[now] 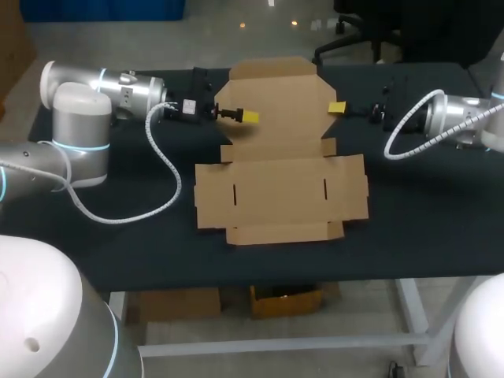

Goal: Assemble the packaging by folding the flat box into shape, placing the metal phone stand inside, and closing the box properly

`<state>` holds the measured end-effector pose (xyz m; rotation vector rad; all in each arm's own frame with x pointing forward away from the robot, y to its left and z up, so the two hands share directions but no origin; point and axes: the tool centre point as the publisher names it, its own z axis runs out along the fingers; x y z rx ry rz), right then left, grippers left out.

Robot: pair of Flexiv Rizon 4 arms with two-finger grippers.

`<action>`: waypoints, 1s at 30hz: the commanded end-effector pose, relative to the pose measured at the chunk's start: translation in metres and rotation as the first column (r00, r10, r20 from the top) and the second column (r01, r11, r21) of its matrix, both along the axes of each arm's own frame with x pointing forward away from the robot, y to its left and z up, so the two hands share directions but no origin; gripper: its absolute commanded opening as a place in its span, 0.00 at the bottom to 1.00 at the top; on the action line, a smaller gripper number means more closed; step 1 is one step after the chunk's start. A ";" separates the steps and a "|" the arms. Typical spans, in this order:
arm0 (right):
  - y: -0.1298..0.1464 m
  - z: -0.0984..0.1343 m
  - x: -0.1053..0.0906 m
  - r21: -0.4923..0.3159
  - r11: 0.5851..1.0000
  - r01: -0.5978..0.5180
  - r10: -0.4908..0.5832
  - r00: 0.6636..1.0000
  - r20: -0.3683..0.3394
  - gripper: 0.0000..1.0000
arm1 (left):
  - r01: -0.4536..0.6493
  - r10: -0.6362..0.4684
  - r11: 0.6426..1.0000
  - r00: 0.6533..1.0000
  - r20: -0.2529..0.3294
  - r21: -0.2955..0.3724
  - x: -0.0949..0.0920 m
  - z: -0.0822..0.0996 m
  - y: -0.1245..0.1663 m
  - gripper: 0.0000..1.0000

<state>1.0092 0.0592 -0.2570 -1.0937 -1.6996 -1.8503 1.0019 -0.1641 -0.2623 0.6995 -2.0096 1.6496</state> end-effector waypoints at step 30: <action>-0.006 0.003 -0.004 0.024 1.000 0.018 -0.018 1.000 0.024 0.00 | 0.014 -0.014 0.999 1.000 0.011 -0.045 -0.001 0.003 -0.001 0.47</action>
